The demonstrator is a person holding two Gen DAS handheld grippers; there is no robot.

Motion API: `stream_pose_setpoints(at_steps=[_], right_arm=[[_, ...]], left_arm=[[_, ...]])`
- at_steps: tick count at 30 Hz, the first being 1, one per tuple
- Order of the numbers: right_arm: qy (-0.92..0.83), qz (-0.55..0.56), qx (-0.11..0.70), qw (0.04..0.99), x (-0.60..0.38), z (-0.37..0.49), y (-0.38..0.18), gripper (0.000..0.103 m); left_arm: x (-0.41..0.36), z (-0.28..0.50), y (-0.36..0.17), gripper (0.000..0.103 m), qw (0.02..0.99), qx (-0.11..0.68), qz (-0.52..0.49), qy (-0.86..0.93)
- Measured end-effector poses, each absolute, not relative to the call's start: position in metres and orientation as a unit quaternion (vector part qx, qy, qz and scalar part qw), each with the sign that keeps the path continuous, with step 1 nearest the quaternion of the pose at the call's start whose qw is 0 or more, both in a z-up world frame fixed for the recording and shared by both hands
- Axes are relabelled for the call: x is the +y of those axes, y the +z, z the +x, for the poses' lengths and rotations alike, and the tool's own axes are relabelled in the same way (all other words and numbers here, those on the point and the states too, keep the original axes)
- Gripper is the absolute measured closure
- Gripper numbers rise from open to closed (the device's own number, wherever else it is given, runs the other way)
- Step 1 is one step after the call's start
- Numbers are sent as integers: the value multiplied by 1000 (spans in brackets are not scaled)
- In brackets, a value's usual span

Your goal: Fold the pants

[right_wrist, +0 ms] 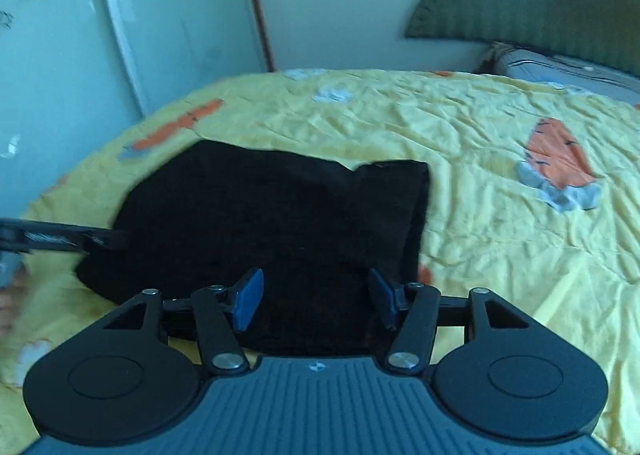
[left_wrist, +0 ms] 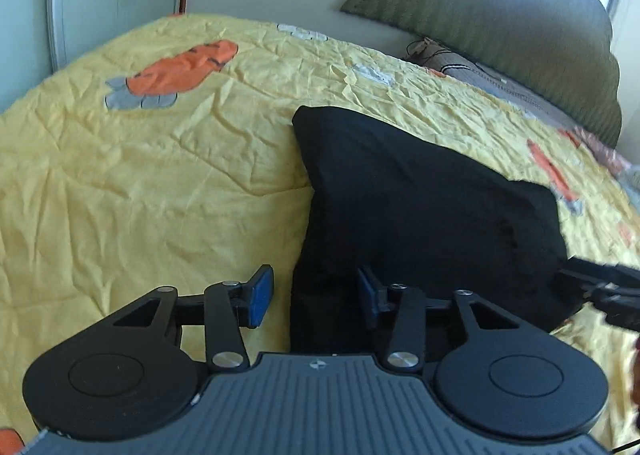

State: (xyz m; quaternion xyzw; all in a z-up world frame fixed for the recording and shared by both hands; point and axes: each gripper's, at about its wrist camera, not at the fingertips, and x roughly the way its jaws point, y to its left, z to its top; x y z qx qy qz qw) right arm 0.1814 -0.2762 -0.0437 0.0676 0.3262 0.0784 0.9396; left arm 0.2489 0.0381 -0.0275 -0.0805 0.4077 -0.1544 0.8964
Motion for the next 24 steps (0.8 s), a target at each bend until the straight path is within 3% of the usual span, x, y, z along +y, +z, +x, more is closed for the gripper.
stream_pose_setpoints(at_steps=[5, 8, 10, 16, 17, 18, 21, 24], right_arm=[[78, 84, 296, 948, -278, 158, -35, 38], [75, 74, 314, 944, -279, 159, -40, 32], [56, 87, 330, 938, -283, 164, -49, 32], [25, 88, 305, 948, -274, 148, -39, 31], [27, 75, 291, 953, -266, 139, -33, 31], [36, 65, 282, 956, -258, 130, -28, 31], [87, 43, 289, 952, -235, 110, -28, 24], [89, 26, 332, 939, -223, 110, -46, 23]], left_arm=[[55, 254, -33, 76, 860, 451, -153, -185], [67, 259, -32, 85, 839, 467, -205, -187], [73, 256, -28, 86, 833, 467, -229, -190], [60, 244, -24, 84, 866, 443, -160, -168], [55, 236, -17, 70, 883, 422, -131, -156], [48, 226, -11, 69, 901, 399, -97, -141], [28, 191, -1, 25, 935, 334, 7, -116], [16, 162, -7, 19, 939, 318, 51, -121]])
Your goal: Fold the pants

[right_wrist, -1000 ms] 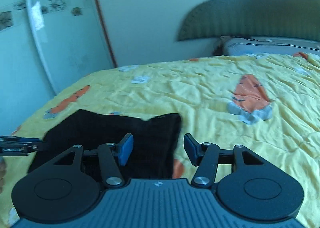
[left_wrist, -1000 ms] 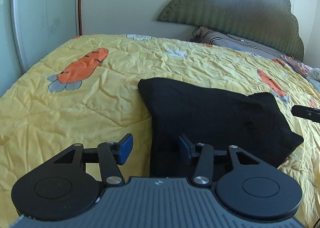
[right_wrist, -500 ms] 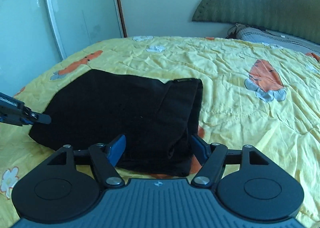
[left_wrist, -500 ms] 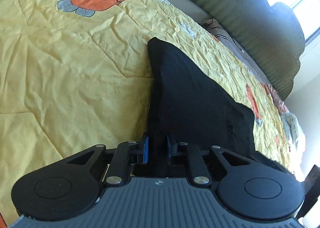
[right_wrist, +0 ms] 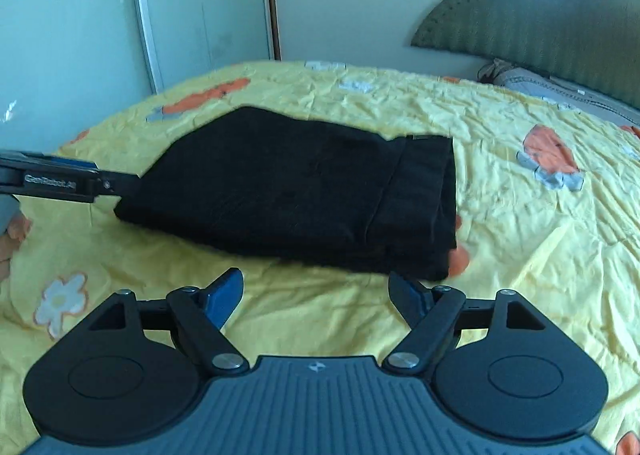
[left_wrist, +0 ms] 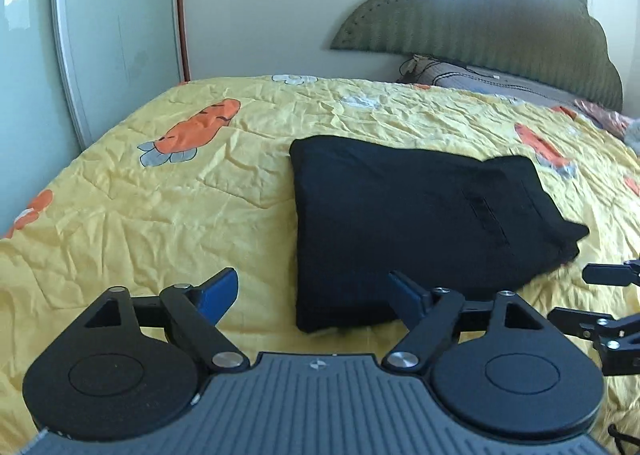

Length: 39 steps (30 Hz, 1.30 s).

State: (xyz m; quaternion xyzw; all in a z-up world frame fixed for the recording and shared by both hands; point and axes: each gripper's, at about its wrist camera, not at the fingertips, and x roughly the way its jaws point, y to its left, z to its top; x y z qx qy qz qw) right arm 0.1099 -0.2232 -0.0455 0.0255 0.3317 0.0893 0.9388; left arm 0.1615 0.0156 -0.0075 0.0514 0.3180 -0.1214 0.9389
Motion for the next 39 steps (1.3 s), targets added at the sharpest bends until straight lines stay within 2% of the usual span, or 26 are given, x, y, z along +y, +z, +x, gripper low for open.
stream_pose_setpoints(at_steps=[2, 5, 9, 12, 14, 16, 18, 22, 31, 39], right_arm=[[69, 20, 360, 930, -220, 109, -60, 21], [59, 7, 375, 925, -208, 91, -59, 11], [87, -14, 398, 913, -183, 56, -53, 10], [197, 73, 385, 899, -183, 30, -26, 10], [270, 177, 341, 883, -199, 18, -5, 8], [255, 219, 292, 896, -212, 14, 9, 3], [163, 165, 267, 935, -211, 18, 12, 1], [35, 56, 283, 957, -198, 45, -16, 1], [8, 50, 297, 953, -195, 64, -58, 1], [-1, 31, 302, 953, -192, 64, -70, 1]], left_arm=[[12, 147, -18, 19, 936, 323, 65, -121], [14, 133, -34, 19, 931, 337, 69, -122], [19, 118, -46, 18, 932, 336, 65, -118], [18, 113, -44, 19, 931, 337, 74, -116], [18, 112, -43, 19, 931, 338, 71, -116], [16, 112, -41, 19, 931, 340, 67, -117], [14, 112, -41, 19, 931, 342, 59, -115], [7, 110, -41, 19, 930, 345, 50, -120], [-6, 112, -42, 18, 932, 343, 48, -112], [-8, 110, -47, 12, 937, 329, 49, -110]])
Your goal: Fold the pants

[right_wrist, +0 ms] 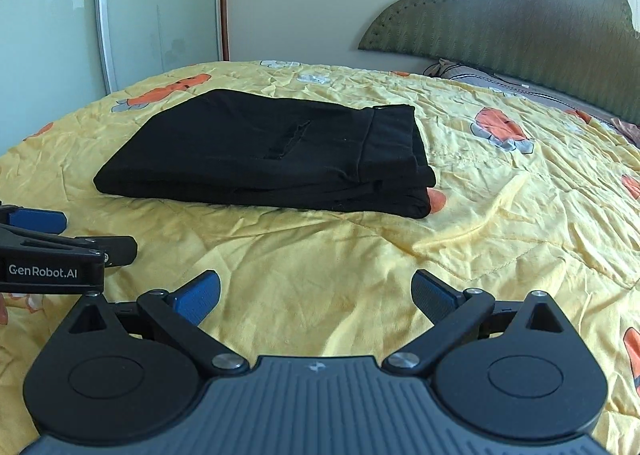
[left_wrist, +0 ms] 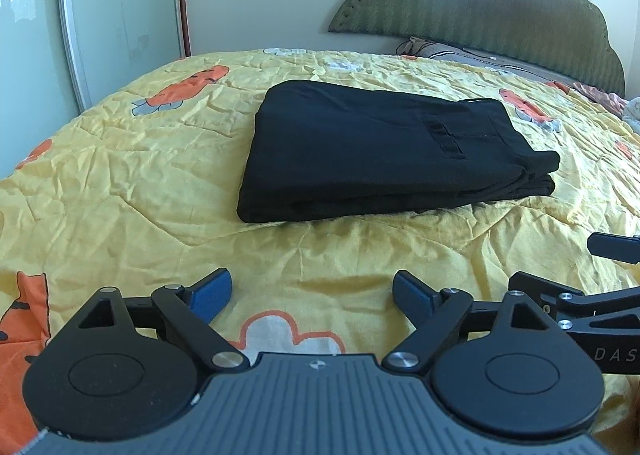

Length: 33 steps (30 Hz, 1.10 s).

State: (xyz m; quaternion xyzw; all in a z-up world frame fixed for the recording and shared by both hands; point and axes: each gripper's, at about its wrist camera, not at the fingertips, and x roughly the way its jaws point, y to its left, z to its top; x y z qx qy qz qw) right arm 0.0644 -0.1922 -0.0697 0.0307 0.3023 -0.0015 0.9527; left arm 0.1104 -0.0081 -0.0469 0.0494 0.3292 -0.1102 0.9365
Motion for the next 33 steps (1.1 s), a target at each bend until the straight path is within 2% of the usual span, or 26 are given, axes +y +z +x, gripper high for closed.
stream_pose_setpoints(at_steps=[8, 14, 33], right_arm=[[4, 38, 307, 951, -185, 62, -70, 1], [0, 39, 318, 947, -183, 65, -74, 0], [-13, 52, 322, 945, -191, 65, -76, 0]], left_arm=[[-1, 109, -48, 6, 939, 320, 72, -102], [8, 114, -53, 1, 937, 329, 46, -104], [8, 112, -55, 0, 939, 326, 44, -101]])
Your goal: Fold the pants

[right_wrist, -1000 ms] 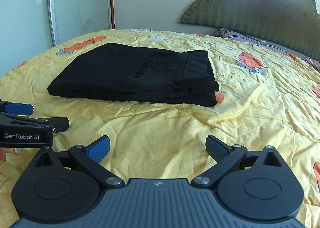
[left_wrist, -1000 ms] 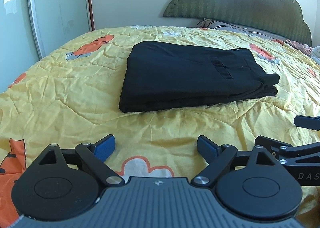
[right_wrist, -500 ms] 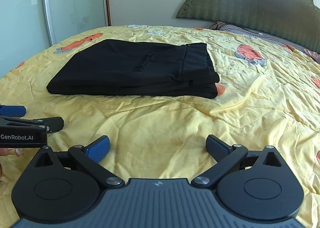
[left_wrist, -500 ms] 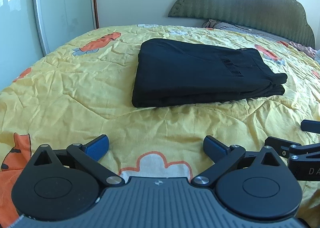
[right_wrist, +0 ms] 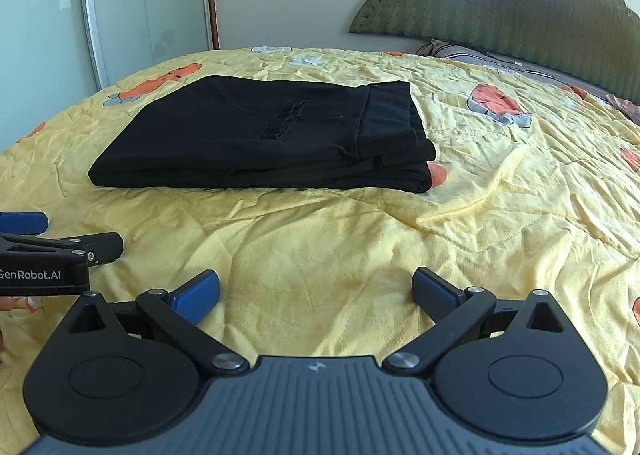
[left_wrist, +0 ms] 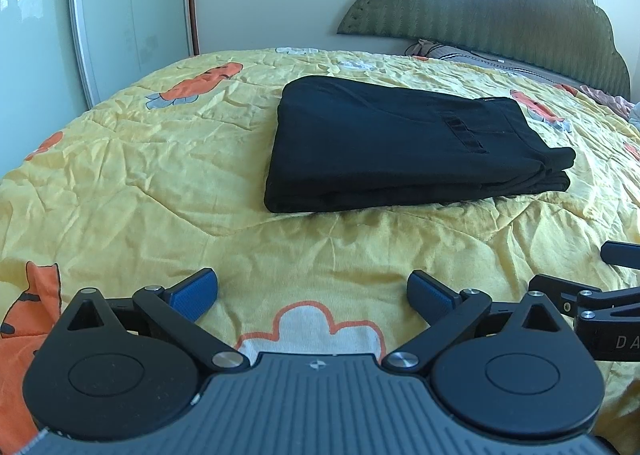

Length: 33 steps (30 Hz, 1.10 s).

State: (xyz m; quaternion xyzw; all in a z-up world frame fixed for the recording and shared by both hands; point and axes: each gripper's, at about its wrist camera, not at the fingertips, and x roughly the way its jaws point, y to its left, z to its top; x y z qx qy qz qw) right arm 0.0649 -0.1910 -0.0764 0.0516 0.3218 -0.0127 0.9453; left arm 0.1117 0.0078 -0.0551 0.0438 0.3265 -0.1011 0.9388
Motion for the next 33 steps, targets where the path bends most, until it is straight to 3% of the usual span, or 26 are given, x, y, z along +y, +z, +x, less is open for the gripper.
stream_pose_setpoints(at_steps=[33], right_arm=[[-43, 58, 323, 944, -196, 64, -76, 0]], left_arm=[[8, 111, -55, 0, 939, 326, 44, -101]])
